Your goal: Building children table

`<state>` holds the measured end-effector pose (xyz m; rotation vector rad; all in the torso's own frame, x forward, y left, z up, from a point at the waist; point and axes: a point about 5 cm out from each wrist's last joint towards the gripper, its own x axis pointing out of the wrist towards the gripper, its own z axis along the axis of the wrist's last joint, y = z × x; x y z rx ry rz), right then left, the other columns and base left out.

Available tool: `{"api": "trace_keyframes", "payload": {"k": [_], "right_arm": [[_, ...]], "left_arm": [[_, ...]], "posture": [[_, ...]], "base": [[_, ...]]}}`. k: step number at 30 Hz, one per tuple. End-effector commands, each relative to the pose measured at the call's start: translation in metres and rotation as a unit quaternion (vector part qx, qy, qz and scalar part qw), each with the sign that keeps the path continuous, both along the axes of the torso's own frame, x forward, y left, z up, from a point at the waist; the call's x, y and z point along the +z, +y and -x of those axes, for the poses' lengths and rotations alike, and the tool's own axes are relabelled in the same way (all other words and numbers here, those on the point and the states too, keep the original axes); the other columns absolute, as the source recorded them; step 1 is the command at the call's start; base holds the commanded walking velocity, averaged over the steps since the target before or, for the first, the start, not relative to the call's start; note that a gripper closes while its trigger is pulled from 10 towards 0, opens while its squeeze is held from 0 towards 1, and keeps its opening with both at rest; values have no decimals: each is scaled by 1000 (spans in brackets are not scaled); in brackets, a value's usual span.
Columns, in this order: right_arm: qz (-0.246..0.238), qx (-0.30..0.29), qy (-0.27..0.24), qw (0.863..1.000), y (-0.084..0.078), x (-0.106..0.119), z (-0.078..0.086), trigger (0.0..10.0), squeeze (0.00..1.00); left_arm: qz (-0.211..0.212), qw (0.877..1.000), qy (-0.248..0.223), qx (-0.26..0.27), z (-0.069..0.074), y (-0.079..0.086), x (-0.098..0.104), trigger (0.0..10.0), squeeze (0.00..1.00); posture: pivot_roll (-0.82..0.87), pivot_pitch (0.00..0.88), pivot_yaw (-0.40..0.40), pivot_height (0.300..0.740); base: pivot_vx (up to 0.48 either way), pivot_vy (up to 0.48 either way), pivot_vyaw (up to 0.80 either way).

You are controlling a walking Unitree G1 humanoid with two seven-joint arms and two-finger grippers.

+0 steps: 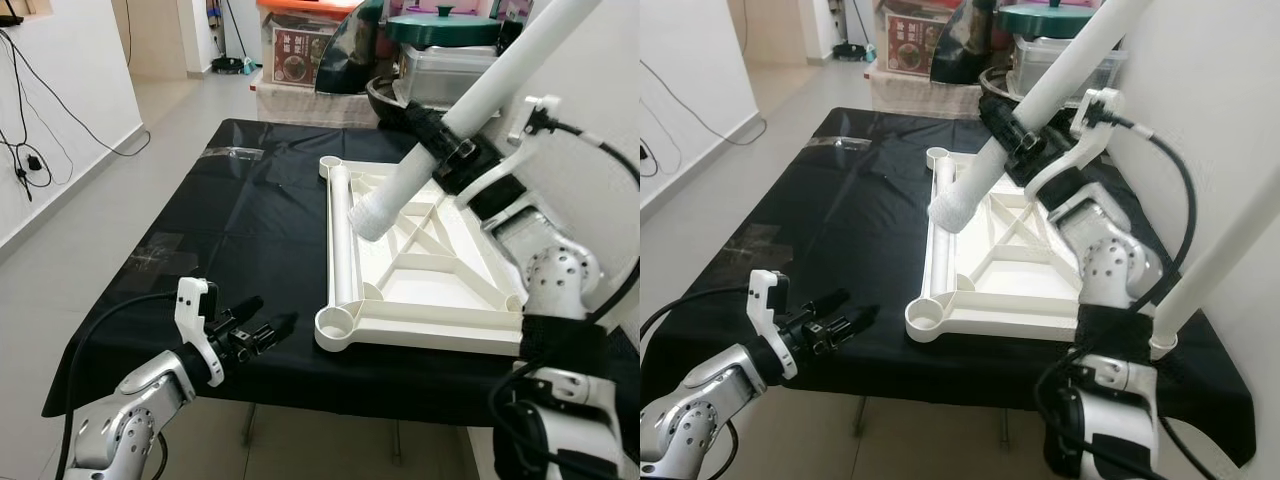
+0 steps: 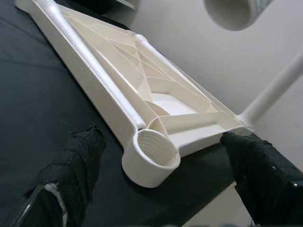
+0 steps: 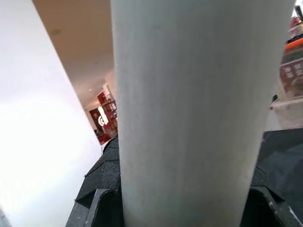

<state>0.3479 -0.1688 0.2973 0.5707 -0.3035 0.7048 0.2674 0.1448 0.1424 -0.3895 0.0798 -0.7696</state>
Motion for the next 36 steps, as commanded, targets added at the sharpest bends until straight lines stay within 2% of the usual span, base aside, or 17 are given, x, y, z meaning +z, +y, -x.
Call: {"api": "trace_keyframes", "payload": {"k": [1,11,13,15,17,18,20,22,23,25,26,27,28,29,32,36], "right_arm": [[1,4,-12,1000,-1,3,3,0,0],[17,15,-17,1000,4,-1,4,0,0],[51,-3,-17,999,5,-8,4,0,0],[51,-3,-17,999,5,-8,4,0,0],[90,-29,-21,995,8,-15,3,0,0],[90,-29,-21,995,8,-15,3,0,0],[125,-43,-22,991,13,-23,2,0,0],[125,-43,-22,991,13,-23,2,0,0],[157,-50,-24,986,20,-33,3,0,0],[157,-50,-24,986,20,-33,3,0,0],[174,-54,-24,983,24,-40,6,0,0],[201,-55,-26,978,30,-53,13,0,0],[201,-55,-26,978,30,-53,13,0,0],[207,-54,-26,977,31,-56,15,0,0],[245,-16,-34,969,42,-76,35,0,0],[265,-5,-39,964,49,-91,44,0,0]], "left_arm": [[-6,1000,-7,-15,4,-1,1,10000,0],[-12,999,-12,-33,7,-2,0,10000,0],[-22,1000,-12,-12,6,1,-2,10000,0],[-22,1000,-12,-12,6,1,-2,10000,0],[-30,999,1,42,3,10,-8,10000,0],[-30,999,1,42,3,10,-8,10000,0],[-44,995,16,92,2,22,-15,10000,0],[-44,995,16,92,2,22,-15,10000,0],[-60,987,32,147,3,37,-21,10000,0],[-60,987,32,147,3,37,-21,10000,0],[-73,978,46,188,4,49,-25,10000,0],[-95,954,74,275,7,74,-35,10000,0],[-95,954,74,275,7,74,-35,10000,0],[-100,948,80,293,8,80,-37,10000,0],[-111,918,105,366,17,105,-45,10000,0],[-115,911,107,381,20,109,-47,10000,0]], "posture": [[47,0,-77,740],[42,0,-75,740],[42,0,-77,740],[42,0,-77,740],[54,0,-85,740],[54,0,-85,740],[61,0,-87,740],[61,0,-87,740],[62,0,-88,740],[62,0,-88,740],[73,0,-91,740],[81,0,-96,740],[81,0,-96,740],[81,0,-96,740],[94,0,-105,740],[97,0,-107,740]], "base": [[0,0,0],[0,0,0],[0,0,0],[0,0,0],[0,0,0],[0,0,0],[0,0,0],[0,0,0],[0,0,0],[0,0,0],[0,0,0],[0,0,0],[0,0,0],[0,0,0],[0,0,0],[0,0,0]]}}
